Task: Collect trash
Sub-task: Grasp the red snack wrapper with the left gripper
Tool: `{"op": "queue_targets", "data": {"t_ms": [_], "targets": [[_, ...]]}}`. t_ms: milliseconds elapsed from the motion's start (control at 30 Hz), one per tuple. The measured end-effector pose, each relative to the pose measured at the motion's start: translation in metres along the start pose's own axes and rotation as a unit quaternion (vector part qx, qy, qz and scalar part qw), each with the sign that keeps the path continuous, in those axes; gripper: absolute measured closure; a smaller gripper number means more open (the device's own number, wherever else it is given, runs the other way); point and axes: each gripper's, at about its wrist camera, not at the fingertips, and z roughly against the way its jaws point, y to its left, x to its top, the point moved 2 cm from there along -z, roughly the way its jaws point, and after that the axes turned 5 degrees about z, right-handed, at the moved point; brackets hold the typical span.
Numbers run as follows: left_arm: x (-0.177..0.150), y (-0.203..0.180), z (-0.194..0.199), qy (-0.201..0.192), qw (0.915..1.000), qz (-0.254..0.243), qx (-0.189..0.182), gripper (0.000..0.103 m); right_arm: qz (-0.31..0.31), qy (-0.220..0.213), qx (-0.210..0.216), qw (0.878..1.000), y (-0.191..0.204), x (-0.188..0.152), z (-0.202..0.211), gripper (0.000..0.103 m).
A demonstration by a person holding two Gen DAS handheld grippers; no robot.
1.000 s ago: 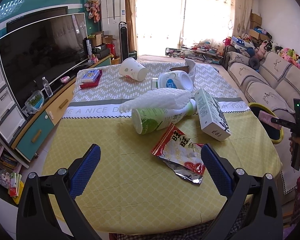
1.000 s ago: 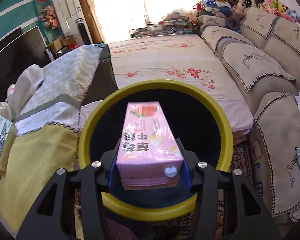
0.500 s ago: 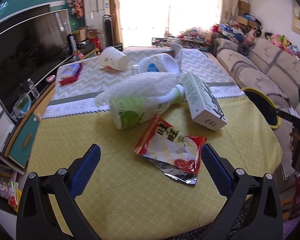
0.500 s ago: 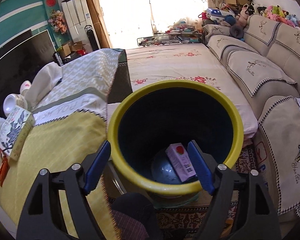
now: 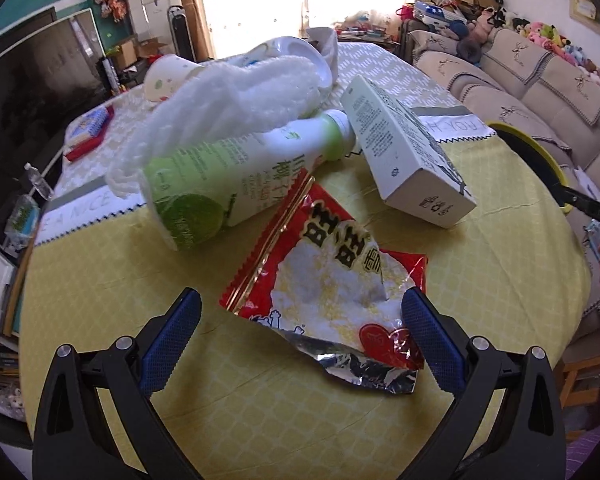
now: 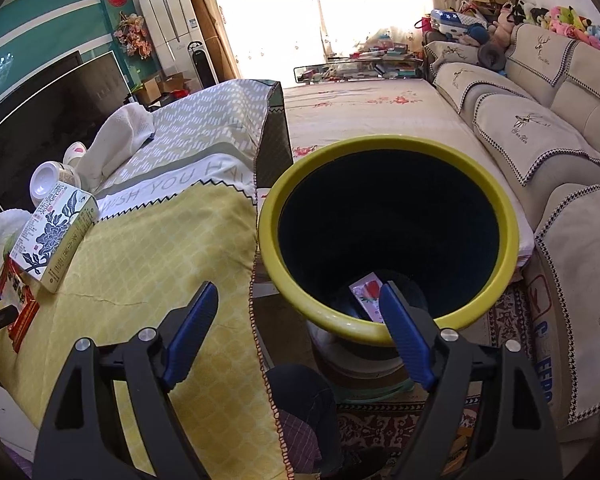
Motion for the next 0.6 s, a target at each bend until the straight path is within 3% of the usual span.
{"op": "queue_targets", "data": {"t_ms": [100, 233, 367, 433, 533, 600], "targets": [[0.001, 0.002, 0.000, -0.004, 1.0000, 0.001, -0.009, 0.009, 0.000, 0.004, 0.003, 1.000, 0.002, -0.002, -0.003, 0.025], [0.000, 0.000, 0.002, 0.000, 0.9992, 0.014, -0.038, 0.045, 0.001, 0.006, 0.007, 1.000, 0.004, -0.004, -0.005, 0.025], [-0.001, -0.002, 0.005, 0.001, 0.9977, 0.026, -0.062, 0.067, 0.002, 0.004, 0.007, 1.000, 0.004, -0.004, -0.004, 0.025], [0.000, -0.003, 0.007, -0.005, 0.9972, 0.029, -0.069, 0.084, 0.002, 0.002, 0.007, 1.000, 0.004, -0.004, -0.003, 0.025], [0.000, -0.006, 0.012, -0.016, 0.9965, 0.029, -0.077, 0.096, 0.001, -0.001, 0.006, 1.000, 0.004, -0.004, -0.001, 0.025], [0.000, -0.010, 0.017, -0.026, 0.9964, 0.018, -0.079, 0.099, 0.001, -0.002, 0.006, 1.000, 0.004, -0.004, 0.000, 0.025]]}}
